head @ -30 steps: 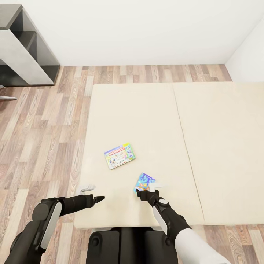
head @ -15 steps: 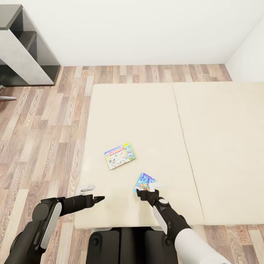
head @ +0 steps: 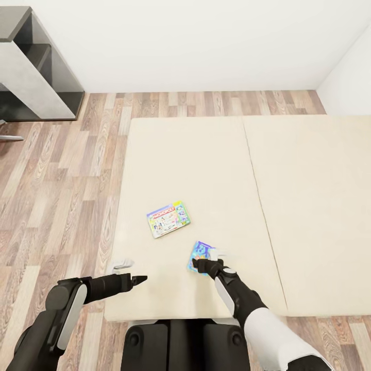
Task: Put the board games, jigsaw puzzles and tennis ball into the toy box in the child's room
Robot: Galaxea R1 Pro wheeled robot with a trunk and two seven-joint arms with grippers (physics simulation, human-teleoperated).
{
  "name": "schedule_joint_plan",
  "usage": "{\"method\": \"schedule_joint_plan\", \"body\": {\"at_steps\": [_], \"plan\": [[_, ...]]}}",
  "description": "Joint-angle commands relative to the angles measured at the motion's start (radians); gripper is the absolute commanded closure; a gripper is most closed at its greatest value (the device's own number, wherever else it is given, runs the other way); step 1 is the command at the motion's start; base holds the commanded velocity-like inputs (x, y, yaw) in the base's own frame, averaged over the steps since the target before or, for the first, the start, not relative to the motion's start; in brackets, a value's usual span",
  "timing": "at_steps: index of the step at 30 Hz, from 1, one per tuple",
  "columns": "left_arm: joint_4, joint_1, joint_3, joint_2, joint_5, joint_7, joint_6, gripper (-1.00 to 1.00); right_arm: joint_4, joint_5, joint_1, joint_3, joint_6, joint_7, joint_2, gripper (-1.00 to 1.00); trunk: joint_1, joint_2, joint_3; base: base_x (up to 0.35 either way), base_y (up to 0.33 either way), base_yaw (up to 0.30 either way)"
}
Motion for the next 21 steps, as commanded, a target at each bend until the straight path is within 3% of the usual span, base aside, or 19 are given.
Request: {"method": "schedule_joint_plan", "body": {"at_steps": [1, 14, 21], "plan": [[0.0, 0.0, 0.001, 0.0, 0.004, 0.0, 0.007, -1.0, -0.001, -0.008, -0.001, 0.001, 0.006, 0.0, 0.0, -1.0, 0.001, -0.002, -0.001, 0.0, 0.0, 0.0], [-0.001, 0.0, 0.001, 0.001, 0.004, 0.0, 0.007, -1.0, 0.005, -0.009, -0.033, -0.018, 0.048, -0.005, 0.0, -1.0, 0.001, -0.002, -0.001, 0.0, 0.0, 0.0], [0.0, 0.0, 0.002, 0.001, 0.004, 0.0, 0.007, -1.0, 0.076, -0.009, -0.08, -0.028, 0.04, -0.028, 0.0, -1.0, 0.001, -0.002, -0.001, 0.0, 0.0, 0.0]]}}
